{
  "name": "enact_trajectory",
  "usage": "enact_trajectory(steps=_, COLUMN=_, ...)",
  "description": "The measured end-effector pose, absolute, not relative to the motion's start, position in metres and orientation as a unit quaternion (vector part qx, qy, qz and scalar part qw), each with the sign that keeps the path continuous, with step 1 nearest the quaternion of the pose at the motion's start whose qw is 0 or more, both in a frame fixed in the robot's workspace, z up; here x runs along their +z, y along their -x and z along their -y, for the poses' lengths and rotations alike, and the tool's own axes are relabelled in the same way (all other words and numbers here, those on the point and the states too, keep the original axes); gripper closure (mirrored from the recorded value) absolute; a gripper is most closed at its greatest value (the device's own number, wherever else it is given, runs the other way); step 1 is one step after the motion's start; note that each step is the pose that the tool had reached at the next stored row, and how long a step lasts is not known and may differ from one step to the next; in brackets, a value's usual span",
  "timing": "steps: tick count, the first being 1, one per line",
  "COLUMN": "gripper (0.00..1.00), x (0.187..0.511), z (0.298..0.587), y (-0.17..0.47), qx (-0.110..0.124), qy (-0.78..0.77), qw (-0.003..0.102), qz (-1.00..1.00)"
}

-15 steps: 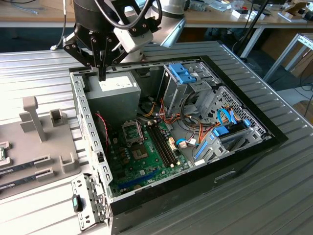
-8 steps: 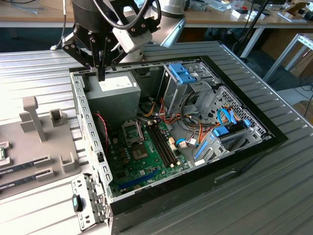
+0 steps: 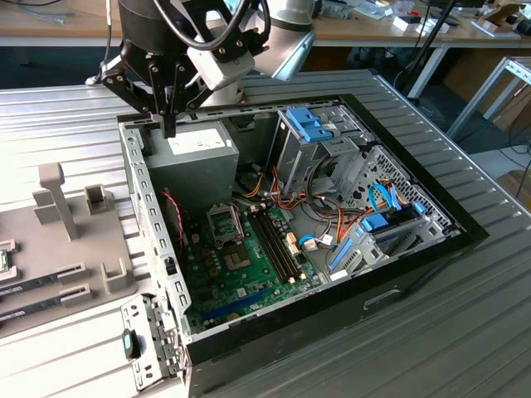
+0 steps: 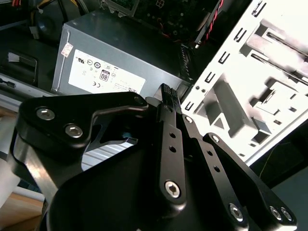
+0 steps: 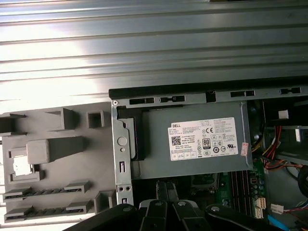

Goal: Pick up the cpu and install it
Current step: 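Reach for the cpu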

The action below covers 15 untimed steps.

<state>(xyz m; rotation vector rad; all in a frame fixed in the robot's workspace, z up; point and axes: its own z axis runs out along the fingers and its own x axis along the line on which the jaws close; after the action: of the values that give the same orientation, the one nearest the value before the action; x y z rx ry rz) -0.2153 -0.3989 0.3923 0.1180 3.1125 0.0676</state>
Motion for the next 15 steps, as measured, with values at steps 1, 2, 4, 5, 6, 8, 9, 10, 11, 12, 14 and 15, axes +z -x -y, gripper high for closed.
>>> enact_trajectory(steps=1, gripper=0.89, x=0.3923, z=0.3989, y=0.2157, qx=0.022, qy=-0.038, qw=0.013, qz=-0.999)
enact_trajectory(steps=2, gripper=0.89, x=0.3924, z=0.3989, y=0.2161, qx=0.022, qy=-0.038, qw=0.013, qz=-0.999)
enact_trajectory(steps=4, gripper=0.89, x=0.3924, z=0.3989, y=0.2166, qx=0.022, qy=-0.038, qw=0.013, qz=-0.999)
enact_trajectory(steps=5, gripper=0.89, x=0.3923, z=0.3989, y=0.2170, qx=0.022, qy=-0.038, qw=0.013, qz=-0.999)
enact_trajectory(steps=6, gripper=0.89, x=0.3924, z=0.3989, y=0.2173, qx=0.022, qy=-0.038, qw=0.013, qz=-0.999)
enact_trajectory(steps=8, gripper=0.89, x=0.3923, z=0.3989, y=0.2177, qx=0.022, qy=-0.038, qw=0.013, qz=-0.999)
enact_trajectory(steps=9, gripper=0.89, x=0.3923, z=0.3989, y=0.2178, qx=0.022, qy=-0.038, qw=0.013, qz=-0.999)
enact_trajectory(steps=10, gripper=0.89, x=0.3923, z=0.3989, y=0.2181, qx=0.022, qy=-0.038, qw=0.013, qz=-0.999)
enact_trajectory(steps=11, gripper=0.89, x=0.3924, z=0.3989, y=0.2183, qx=0.022, qy=-0.038, qw=0.013, qz=-0.999)
enact_trajectory(steps=12, gripper=0.89, x=0.3924, z=0.3989, y=0.2186, qx=0.022, qy=-0.038, qw=0.013, qz=-0.999)
enact_trajectory(steps=14, gripper=0.89, x=0.3923, z=0.3989, y=0.2192, qx=0.022, qy=-0.038, qw=0.013, qz=-0.999)
enact_trajectory(steps=15, gripper=0.89, x=0.3923, z=0.3989, y=0.2194, qx=0.022, qy=-0.038, qw=0.013, qz=-0.999)
